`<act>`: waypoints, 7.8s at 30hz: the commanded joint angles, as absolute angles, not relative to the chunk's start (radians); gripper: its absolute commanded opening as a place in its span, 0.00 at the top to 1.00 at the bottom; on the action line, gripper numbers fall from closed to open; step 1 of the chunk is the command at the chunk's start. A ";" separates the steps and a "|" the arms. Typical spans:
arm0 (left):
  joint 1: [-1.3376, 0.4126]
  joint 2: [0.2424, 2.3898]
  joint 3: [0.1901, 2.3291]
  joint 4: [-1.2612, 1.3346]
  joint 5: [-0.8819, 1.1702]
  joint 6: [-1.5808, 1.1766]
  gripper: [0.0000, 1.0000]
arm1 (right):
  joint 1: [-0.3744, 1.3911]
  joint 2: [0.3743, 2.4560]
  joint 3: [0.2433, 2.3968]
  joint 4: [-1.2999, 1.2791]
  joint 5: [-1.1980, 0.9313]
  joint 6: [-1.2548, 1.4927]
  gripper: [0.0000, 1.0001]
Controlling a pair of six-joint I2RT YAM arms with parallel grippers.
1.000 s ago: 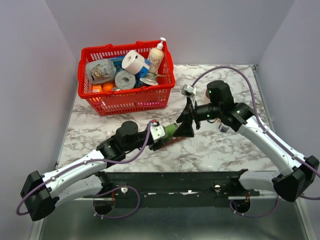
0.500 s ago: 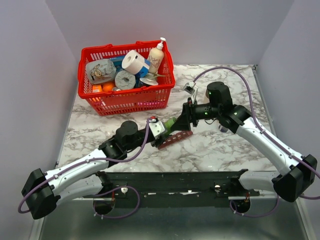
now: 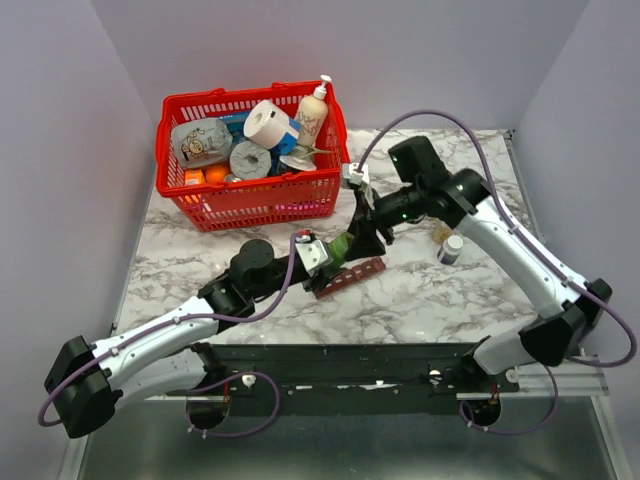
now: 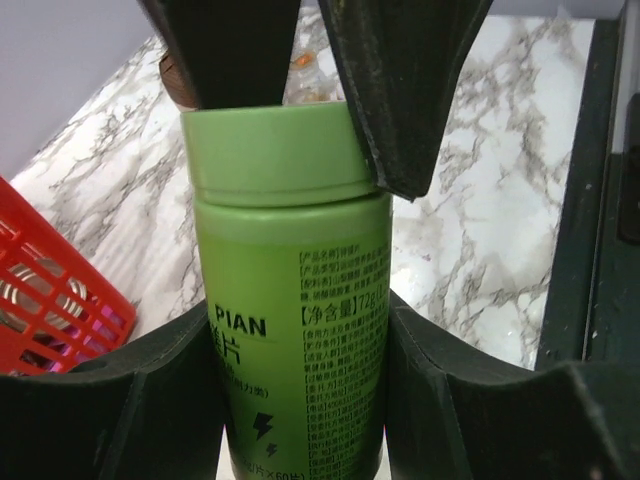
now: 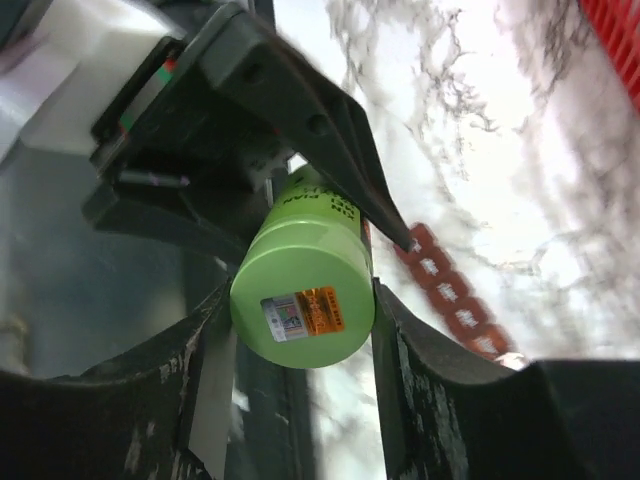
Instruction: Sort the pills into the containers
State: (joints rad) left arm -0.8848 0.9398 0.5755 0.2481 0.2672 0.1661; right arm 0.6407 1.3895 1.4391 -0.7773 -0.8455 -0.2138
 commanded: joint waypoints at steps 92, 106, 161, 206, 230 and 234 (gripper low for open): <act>-0.854 0.913 0.644 -0.037 0.589 0.167 1.00 | 0.749 1.391 1.611 -1.022 -0.853 -0.738 0.00; -0.854 0.943 0.615 0.172 0.394 0.029 1.00 | 0.695 1.262 1.335 -0.627 -0.678 0.110 0.00; -0.847 0.874 0.650 0.032 0.477 0.153 1.00 | 0.721 1.249 1.369 -0.559 -0.723 -0.030 0.00; -0.825 0.880 0.678 -0.084 0.592 0.305 1.00 | 0.828 1.562 1.786 -1.525 -0.855 -1.532 0.98; -0.824 0.831 0.606 0.044 0.502 0.203 1.00 | 0.839 1.270 1.447 -0.816 -0.733 -0.403 0.00; -0.824 0.851 0.601 0.081 0.495 0.169 1.00 | 0.795 1.269 1.385 -0.671 -0.690 -0.238 0.00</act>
